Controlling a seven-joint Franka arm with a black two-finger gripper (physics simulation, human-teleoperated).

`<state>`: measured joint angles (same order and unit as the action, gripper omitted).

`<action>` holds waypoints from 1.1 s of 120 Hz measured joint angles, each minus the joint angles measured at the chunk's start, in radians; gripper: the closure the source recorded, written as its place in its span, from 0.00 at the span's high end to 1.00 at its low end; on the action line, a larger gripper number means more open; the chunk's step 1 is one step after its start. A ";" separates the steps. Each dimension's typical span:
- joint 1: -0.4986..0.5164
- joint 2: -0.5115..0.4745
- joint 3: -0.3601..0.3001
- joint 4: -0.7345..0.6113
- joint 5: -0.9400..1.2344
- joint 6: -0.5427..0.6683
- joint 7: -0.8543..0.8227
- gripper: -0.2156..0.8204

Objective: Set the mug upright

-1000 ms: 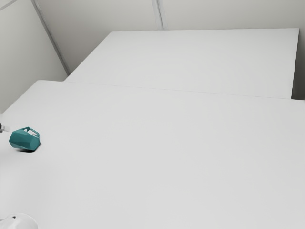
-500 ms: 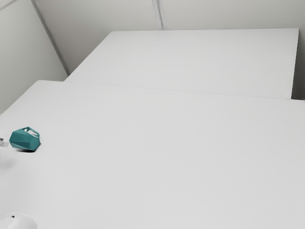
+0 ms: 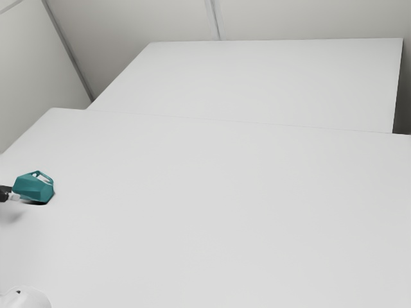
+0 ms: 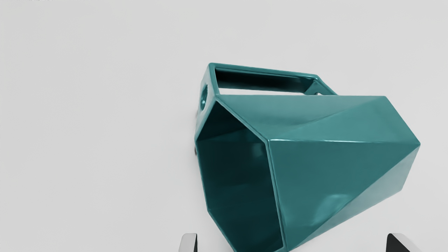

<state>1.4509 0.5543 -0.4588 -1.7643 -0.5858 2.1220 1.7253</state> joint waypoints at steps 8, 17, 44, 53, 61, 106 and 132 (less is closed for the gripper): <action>0.000 0.007 -0.002 0.002 0.001 0.006 0.010 0.77; 0.002 0.010 -0.016 0.002 0.001 0.012 0.021 0.77; -0.001 0.011 -0.036 -0.009 0.002 0.016 0.047 0.76; -0.001 0.010 -0.036 -0.020 0.002 0.018 0.054 0.76; -0.002 0.010 -0.037 -0.024 0.002 0.020 0.059 0.75; -0.007 0.006 -0.065 -0.039 0.001 0.041 0.077 0.56; -0.007 -0.005 -0.087 -0.030 0.001 0.055 0.081 0.25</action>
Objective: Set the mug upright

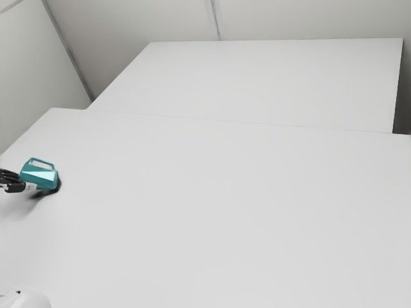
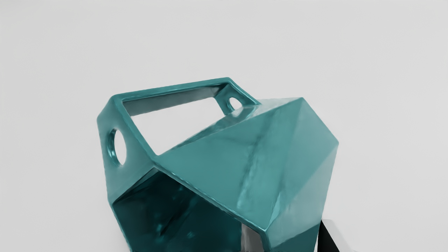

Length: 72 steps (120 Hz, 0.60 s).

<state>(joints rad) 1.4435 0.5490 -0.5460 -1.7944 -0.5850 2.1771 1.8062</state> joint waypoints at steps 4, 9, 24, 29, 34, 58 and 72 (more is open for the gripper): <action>0.000 -0.003 -0.001 0.000 0.000 0.002 0.000 0.21; 0.000 -0.007 -0.004 0.001 0.000 0.004 0.001 0.17; -0.001 -0.020 -0.019 0.001 0.000 0.014 0.002 0.10; -0.005 -0.028 -0.020 0.001 0.000 0.017 0.002 0.09; -0.010 -0.037 -0.021 0.001 0.001 0.020 0.001 0.08; -0.032 -0.078 -0.020 -0.001 0.010 0.030 -0.005 0.06; -0.078 -0.151 0.006 -0.030 0.013 0.030 -0.020 0.05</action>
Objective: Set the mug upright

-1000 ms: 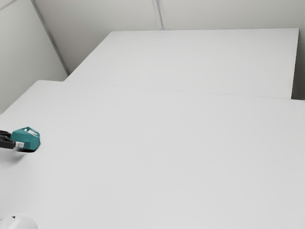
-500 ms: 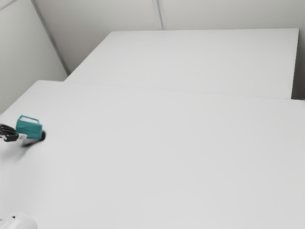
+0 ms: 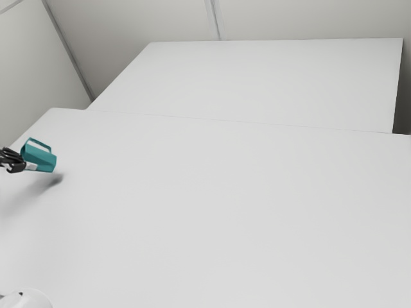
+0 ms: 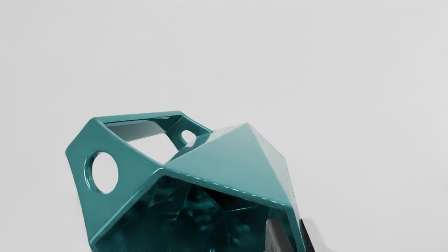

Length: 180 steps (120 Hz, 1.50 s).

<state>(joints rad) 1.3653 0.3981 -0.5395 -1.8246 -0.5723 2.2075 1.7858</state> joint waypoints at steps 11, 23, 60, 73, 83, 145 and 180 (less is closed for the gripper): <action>-0.040 -0.100 0.014 -0.063 0.001 0.000 -0.023 0.04; -0.074 -0.208 0.017 -0.141 0.001 -0.002 -0.062 0.04; -0.421 -0.379 0.263 -0.273 0.007 -0.034 -0.221 0.04; -0.574 -0.391 0.368 -0.282 0.051 -0.046 -0.292 0.04; -0.662 -0.406 0.419 -0.284 0.091 -0.059 -0.353 0.04; -1.051 -0.422 0.459 -0.304 0.252 -0.095 -0.750 0.04; -1.252 -0.402 0.510 -0.295 0.320 -0.127 -0.951 0.04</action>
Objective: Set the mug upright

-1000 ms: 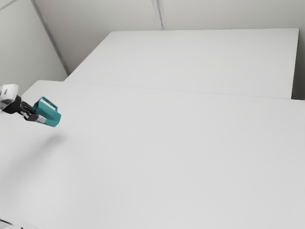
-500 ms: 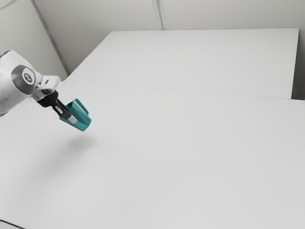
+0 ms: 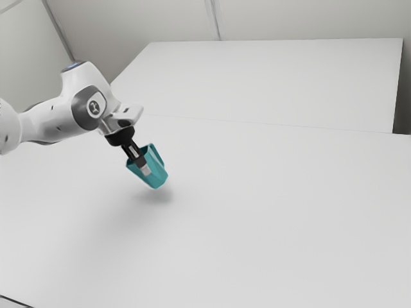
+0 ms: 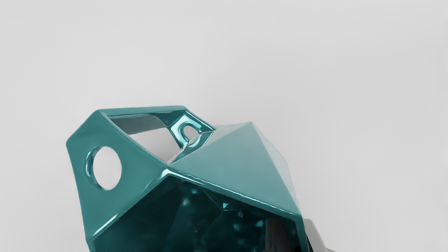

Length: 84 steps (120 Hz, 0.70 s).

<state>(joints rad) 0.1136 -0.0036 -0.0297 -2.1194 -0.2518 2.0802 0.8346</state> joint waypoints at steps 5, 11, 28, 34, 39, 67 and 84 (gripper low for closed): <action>-0.021 -0.002 0.001 0.000 0.015 -0.017 -0.032 0.04; -0.043 -0.006 0.000 0.001 0.034 -0.038 -0.069 0.04; -0.079 -0.023 -0.006 -0.001 0.062 -0.094 -0.166 0.04; -0.068 -0.025 -0.007 -0.001 0.067 -0.108 -0.196 0.04; -0.047 -0.022 -0.007 0.001 0.070 -0.116 -0.219 0.04; 0.137 0.034 -0.017 0.058 0.098 -0.125 -0.320 0.04; 0.186 0.064 -0.020 0.080 0.113 -0.110 -0.364 0.04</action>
<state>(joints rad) 0.2997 0.0599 -0.0497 -2.0392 -0.1389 1.9702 0.4707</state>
